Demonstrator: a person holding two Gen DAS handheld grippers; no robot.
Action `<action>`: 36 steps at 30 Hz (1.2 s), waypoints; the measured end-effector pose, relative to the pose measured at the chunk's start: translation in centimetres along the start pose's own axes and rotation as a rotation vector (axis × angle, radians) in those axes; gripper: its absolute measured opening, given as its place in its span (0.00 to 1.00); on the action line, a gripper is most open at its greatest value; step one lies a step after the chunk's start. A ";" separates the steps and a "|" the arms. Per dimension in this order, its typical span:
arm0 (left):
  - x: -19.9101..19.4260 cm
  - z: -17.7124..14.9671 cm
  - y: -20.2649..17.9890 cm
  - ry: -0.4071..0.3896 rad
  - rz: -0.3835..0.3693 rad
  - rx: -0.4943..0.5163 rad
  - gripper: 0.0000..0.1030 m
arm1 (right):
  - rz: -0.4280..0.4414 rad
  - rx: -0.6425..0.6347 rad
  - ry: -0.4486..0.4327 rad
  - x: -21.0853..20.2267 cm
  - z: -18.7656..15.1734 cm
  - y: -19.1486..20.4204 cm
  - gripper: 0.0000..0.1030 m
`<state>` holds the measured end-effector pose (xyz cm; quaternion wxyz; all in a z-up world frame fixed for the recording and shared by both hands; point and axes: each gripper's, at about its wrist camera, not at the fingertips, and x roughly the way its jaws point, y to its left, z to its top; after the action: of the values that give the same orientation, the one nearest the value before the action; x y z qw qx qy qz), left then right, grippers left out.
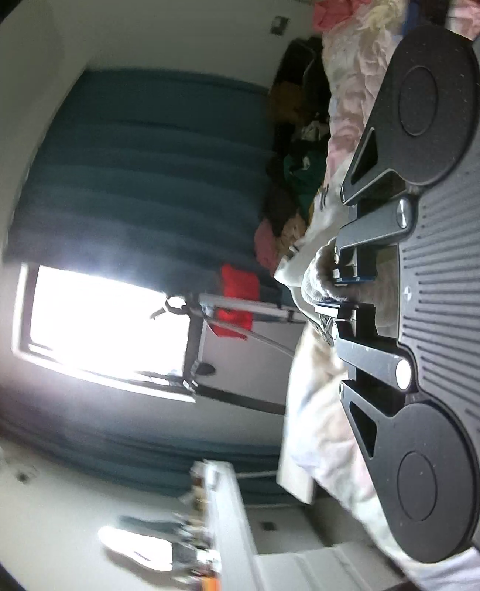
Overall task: Fold clothes
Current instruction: 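Grasp a ribbed cuff of the white sweatpants with the left gripper and lift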
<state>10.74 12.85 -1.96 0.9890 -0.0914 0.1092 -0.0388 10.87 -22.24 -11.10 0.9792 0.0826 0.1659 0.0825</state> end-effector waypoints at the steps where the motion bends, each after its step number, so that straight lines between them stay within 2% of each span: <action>1: -0.3 -0.3 0.8 -0.003 0.003 -0.016 0.09 | 0.030 -0.008 0.035 0.5 -0.5 0.7 0.83; 4: -0.8 -0.8 3.4 -0.005 -0.001 -0.054 0.09 | 0.096 -0.041 0.122 2.5 -1.9 2.8 0.83; 7: -1.0 -1.8 4.1 0.011 0.014 -0.061 0.09 | 0.091 -0.076 0.160 5.4 -2.8 4.4 0.82; 11: -0.4 -1.9 5.4 0.036 0.012 -0.143 0.09 | 0.111 -0.070 0.246 9.5 -4.7 4.9 0.82; 14: 0.4 -1.7 6.3 0.046 0.021 -0.187 0.09 | 0.119 -0.024 0.236 11.1 -5.0 4.3 0.79; 15: 0.6 -1.7 6.6 0.050 0.030 -0.196 0.09 | 0.111 -0.007 0.218 11.5 -4.8 4.1 0.70; 16: 0.8 -1.8 7.0 0.054 0.039 -0.205 0.09 | 0.099 0.020 0.192 11.8 -4.5 3.8 0.68; 20: 0.9 -1.9 7.9 0.074 0.062 -0.248 0.09 | 0.042 0.170 0.092 12.0 -3.1 1.4 0.68; 22: 1.2 -1.9 8.1 0.074 0.074 -0.245 0.09 | 0.049 0.156 0.117 12.5 -3.4 1.1 0.68; 25: 1.4 -1.9 7.7 0.067 0.095 -0.202 0.09 | 0.109 0.146 0.156 12.7 -4.0 1.9 0.68; 29: 1.5 -2.1 7.6 0.084 0.131 -0.177 0.09 | 0.171 0.059 0.153 11.6 -3.7 4.3 0.68; 32: 1.5 -2.1 8.0 0.098 0.140 -0.198 0.09 | 0.204 0.030 0.152 10.6 -3.3 4.9 0.69; 36: 1.6 -2.2 8.5 0.107 0.153 -0.219 0.09 | 0.216 0.039 0.248 10.2 -3.8 4.6 0.70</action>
<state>12.29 20.64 -5.99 0.9660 -0.1878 0.1719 0.0440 18.49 -15.36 -16.98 0.9348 0.1082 0.2775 0.1934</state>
